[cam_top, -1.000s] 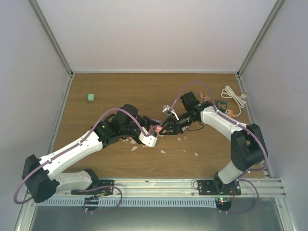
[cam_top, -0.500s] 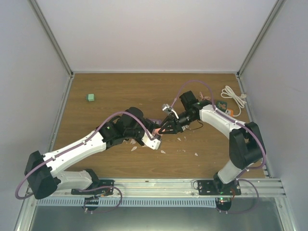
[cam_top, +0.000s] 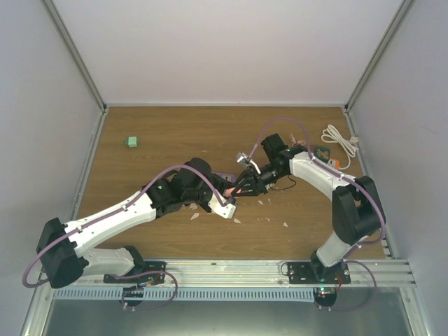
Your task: Pull the plug off the socket
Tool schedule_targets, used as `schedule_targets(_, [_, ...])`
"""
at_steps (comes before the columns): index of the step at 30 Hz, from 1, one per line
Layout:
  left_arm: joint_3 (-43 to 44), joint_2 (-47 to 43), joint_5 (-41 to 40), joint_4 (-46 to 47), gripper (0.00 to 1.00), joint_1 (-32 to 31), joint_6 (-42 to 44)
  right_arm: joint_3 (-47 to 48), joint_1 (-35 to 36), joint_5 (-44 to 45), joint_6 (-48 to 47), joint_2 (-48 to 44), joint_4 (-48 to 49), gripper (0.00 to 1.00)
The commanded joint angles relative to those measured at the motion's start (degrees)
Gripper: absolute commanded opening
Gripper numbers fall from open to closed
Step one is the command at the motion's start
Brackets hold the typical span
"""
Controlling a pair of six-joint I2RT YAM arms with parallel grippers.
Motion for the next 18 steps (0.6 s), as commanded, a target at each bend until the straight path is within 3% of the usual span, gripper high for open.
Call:
schedule_targets(1, [-1.75, 0.21, -2.16, 4.04, 0.52, -0.39, -0.49, 1.57, -0.23, -3.36, -2.21, 0.15, -2.13, 0.05])
schedule_targets(7, [-1.46, 0.21, -2.42, 4.55, 0.57, -0.39, -1.11, 1.72, -0.31, -3.19, -2.17, 0.66, -2.0, 0.04])
schedule_targets(13, [-0.35, 0.16, -0.56, 3.24, 0.42, -0.39, -2.54, 2.07, -0.31, -2.94, -2.05, 0.87, -2.08, 0.05])
schedule_targets(15, [-0.17, -0.04, 0.03, 2.31, 0.37, -0.39, -3.23, 2.18, -0.24, -2.57, -2.01, 0.71, -2.0, 0.16])
schedule_targets(18, [0.01, -1.2, 2.1, 0.14, 0.32, -0.39, -4.9, 2.12, -0.67, -2.34, -2.14, 0.43, -1.62, 0.46])
